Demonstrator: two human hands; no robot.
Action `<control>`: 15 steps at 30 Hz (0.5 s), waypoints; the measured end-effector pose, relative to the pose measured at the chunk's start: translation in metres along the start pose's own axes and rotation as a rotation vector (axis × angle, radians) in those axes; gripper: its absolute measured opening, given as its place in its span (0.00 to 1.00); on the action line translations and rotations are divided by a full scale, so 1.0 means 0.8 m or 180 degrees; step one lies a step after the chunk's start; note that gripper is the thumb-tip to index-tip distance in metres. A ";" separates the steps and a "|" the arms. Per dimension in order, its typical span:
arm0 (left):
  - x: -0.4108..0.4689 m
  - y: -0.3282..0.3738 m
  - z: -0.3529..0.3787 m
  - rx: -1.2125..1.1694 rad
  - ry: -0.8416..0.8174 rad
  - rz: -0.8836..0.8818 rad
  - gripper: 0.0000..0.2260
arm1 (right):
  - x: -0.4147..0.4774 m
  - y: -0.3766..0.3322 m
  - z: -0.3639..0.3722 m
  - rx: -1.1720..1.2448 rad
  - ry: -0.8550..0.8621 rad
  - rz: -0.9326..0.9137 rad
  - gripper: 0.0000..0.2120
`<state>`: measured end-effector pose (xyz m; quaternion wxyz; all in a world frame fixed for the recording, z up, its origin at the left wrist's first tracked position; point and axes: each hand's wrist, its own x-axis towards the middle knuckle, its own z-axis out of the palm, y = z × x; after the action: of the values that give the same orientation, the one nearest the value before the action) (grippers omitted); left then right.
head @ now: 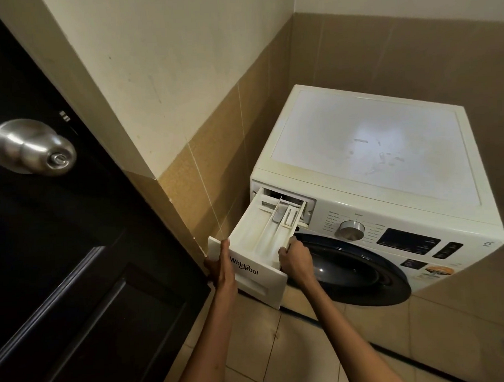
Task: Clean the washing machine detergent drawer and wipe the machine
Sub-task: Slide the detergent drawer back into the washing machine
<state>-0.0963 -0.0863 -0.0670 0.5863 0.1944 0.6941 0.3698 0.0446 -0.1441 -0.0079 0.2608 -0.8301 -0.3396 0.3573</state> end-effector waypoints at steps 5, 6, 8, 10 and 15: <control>-0.001 -0.013 0.007 0.0000 -0.0130 -0.0141 0.53 | 0.008 0.009 -0.007 -0.0081 0.0084 -0.0066 0.12; -0.010 -0.011 0.010 -0.0075 -0.0172 -0.0170 0.52 | 0.010 0.010 -0.011 -0.0093 0.0086 -0.0075 0.12; -0.021 -0.009 0.019 -0.0143 -0.0225 -0.0169 0.51 | 0.018 0.013 -0.018 -0.0080 0.0082 -0.0065 0.14; -0.025 -0.006 0.025 -0.0153 -0.0188 -0.0080 0.46 | 0.025 0.014 -0.024 -0.0077 0.0080 -0.0051 0.15; -0.028 -0.004 0.027 -0.0182 -0.0244 -0.0209 0.52 | 0.030 0.015 -0.025 -0.0023 -0.0006 0.0006 0.16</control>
<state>-0.0695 -0.0978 -0.0555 0.6296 0.1686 0.6662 0.3623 0.0770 -0.1376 -0.0134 0.2570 -0.8310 -0.3404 0.3571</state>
